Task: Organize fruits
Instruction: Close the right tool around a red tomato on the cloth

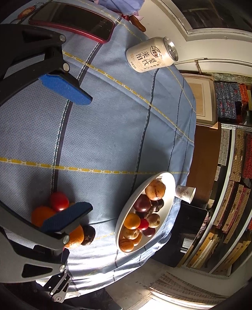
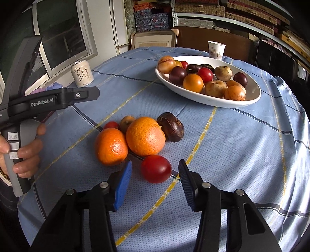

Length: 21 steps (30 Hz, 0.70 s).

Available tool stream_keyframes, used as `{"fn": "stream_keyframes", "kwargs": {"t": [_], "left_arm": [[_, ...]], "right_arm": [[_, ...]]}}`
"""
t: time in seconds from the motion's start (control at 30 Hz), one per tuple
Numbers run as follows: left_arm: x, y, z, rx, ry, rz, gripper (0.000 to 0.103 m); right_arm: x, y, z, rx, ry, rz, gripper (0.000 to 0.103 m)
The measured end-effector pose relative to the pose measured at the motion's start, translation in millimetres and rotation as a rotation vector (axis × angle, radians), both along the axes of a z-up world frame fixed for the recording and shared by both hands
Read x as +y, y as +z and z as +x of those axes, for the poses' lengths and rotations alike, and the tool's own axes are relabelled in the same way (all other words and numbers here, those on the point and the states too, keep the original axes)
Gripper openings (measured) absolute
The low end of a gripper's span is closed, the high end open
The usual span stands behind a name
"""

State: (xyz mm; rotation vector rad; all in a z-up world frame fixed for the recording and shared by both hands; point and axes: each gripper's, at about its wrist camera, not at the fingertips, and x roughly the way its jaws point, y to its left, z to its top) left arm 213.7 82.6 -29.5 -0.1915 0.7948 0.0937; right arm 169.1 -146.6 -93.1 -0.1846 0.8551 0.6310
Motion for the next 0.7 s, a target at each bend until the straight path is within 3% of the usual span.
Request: {"fn": "stream_keyframes", "kwargs": {"t": [0.4,0.57,0.7], "left_arm": [[-3.0,1.7,-4.2,-0.008,-0.003,0.008,0.098],[-1.2,2.3,-5.6,-0.007,0.0,0.005,0.098],[0.1,1.6,-6.1,-0.004,0.002,0.0,0.098]], "right_arm": [[2.4,-3.1,2.7,0.011,0.004,-0.005,0.048],[2.9,-4.8,4.4,0.02,0.005,-0.008,0.033],[-2.5,-3.1,6.6,0.03,-0.008,0.019,0.032]]}}
